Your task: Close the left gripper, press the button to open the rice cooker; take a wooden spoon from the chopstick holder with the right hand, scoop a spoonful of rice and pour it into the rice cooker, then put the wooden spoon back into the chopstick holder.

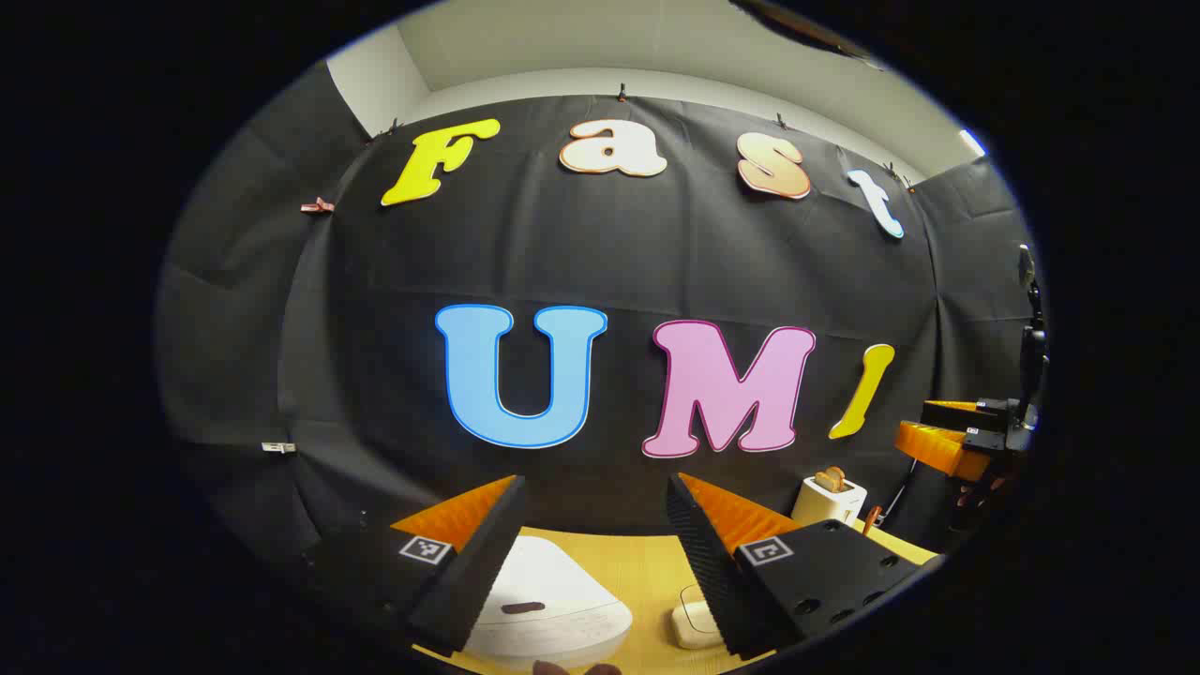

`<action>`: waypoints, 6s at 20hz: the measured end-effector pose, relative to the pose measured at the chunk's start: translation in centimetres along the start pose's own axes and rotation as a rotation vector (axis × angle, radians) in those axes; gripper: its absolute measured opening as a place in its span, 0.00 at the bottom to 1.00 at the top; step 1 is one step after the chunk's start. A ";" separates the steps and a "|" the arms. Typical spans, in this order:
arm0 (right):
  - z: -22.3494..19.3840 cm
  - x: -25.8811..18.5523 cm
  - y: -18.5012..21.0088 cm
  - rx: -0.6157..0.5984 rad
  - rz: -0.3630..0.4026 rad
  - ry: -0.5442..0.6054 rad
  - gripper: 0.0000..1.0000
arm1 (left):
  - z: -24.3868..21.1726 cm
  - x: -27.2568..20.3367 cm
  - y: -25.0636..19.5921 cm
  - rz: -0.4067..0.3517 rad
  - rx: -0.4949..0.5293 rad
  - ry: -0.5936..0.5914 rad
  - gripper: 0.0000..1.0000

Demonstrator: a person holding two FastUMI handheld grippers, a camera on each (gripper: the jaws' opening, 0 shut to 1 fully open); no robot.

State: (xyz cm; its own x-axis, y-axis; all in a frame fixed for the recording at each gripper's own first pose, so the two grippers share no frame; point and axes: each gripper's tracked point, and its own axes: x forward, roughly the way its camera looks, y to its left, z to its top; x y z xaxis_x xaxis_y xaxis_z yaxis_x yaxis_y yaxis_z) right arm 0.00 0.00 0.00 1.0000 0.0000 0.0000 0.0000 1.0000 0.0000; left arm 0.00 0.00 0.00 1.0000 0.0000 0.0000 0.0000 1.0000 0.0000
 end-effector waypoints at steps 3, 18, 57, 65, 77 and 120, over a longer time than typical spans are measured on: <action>0.0 0.0 0.3 0.016 0.011 0.004 0.98 | -0.3 0.0 0.0 0.000 0.001 0.007 0.95; 0.6 -0.3 1.7 0.001 0.038 -0.007 0.98 | -0.2 -0.2 0.5 -0.005 -0.005 0.008 0.95; -1.6 -3.9 -3.8 -0.038 -0.128 0.078 0.97 | -25.7 5.9 7.5 0.043 -0.293 0.790 0.06; -1.4 -3.8 -3.5 -0.040 -0.114 0.068 0.98 | -21.3 7.2 7.9 0.048 -0.208 0.692 0.06; -0.8 -4.4 -4.3 -0.042 -0.122 0.058 0.97 | -9.6 12.2 12.0 0.148 -0.185 0.298 0.06; -36.8 4.4 -25.2 0.489 -0.275 0.574 0.93 | -4.4 4.4 -1.5 0.165 -0.033 0.124 0.94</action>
State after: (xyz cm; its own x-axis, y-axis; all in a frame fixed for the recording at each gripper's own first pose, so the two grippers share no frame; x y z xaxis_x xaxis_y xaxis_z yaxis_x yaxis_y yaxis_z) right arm 4.43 -25.20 -36.80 0.8082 -0.1131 -0.5780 0.3791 0.8509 0.3636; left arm 4.40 -1.49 -4.36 0.9788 0.1622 -0.1254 -0.1663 0.9858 -0.0229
